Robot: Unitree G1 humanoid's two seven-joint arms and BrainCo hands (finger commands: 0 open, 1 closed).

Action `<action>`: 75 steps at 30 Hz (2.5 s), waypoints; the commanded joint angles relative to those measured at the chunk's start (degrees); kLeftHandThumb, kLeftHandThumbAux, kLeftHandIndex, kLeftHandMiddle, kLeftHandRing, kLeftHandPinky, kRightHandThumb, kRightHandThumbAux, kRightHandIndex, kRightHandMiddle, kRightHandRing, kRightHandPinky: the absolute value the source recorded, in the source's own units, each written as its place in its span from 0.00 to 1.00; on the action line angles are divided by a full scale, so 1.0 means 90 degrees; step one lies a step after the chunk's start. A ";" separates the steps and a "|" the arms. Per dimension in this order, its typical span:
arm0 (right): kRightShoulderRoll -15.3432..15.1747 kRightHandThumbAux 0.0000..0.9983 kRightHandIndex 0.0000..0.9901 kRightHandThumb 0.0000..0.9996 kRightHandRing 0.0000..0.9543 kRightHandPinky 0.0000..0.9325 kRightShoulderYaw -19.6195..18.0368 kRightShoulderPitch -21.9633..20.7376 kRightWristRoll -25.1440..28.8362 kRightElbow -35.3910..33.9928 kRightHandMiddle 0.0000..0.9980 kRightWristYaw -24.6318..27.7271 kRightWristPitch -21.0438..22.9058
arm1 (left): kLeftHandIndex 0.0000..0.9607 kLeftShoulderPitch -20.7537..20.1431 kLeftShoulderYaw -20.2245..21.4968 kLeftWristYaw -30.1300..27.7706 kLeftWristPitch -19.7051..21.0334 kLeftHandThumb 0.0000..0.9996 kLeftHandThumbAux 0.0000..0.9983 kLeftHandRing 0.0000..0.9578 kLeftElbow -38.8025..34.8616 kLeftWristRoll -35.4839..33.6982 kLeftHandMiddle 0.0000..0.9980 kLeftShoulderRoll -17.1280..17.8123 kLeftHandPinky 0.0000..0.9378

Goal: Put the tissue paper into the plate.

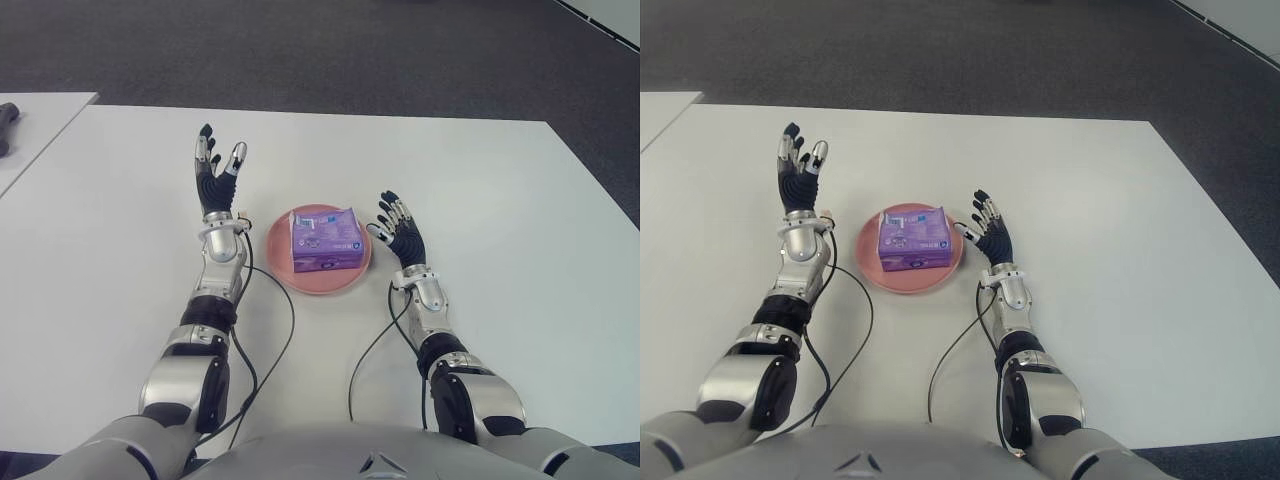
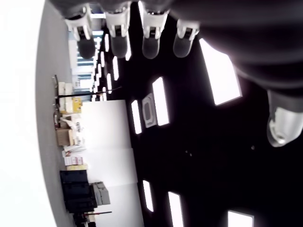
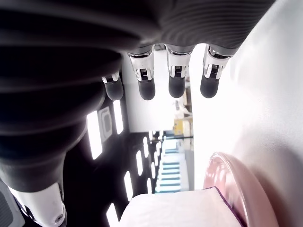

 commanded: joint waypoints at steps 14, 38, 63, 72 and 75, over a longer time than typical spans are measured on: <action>0.0046 0.71 0.06 0.10 0.01 0.06 -0.0041 0.0759 0.0063 0.0499 0.03 -0.0036 0.0254 | 0.00 0.0366 0.0040 -0.0107 0.0135 0.00 0.47 0.00 0.0645 -0.0037 0.00 0.0157 0.00; 0.0036 0.71 0.06 0.10 0.01 0.06 -0.0045 0.0780 0.0075 0.0469 0.03 -0.0016 0.0244 | 0.00 0.0672 -0.0146 -0.0975 -0.0230 0.00 0.45 0.00 0.1825 -0.0179 0.00 0.0148 0.00; 0.0052 0.71 0.06 0.10 0.01 0.06 -0.0033 0.0757 0.0062 0.0467 0.03 -0.0044 0.0260 | 0.00 0.1044 -0.0492 -0.2576 -0.0078 0.00 0.41 0.00 0.1753 -0.0347 0.00 0.0012 0.00; 0.0054 0.71 0.06 0.10 0.01 0.06 -0.0032 0.0758 0.0061 0.0471 0.03 -0.0047 0.0259 | 0.00 0.1132 -0.0643 -0.2441 -0.0242 0.00 0.37 0.00 0.1879 -0.0151 0.00 0.0012 0.00; 0.0053 0.71 0.06 0.10 0.01 0.06 -0.0032 0.0759 0.0061 0.0473 0.03 -0.0047 0.0258 | 0.00 0.1100 -0.0663 -0.2417 -0.0304 0.00 0.36 0.00 0.2022 -0.0139 0.00 -0.0013 0.00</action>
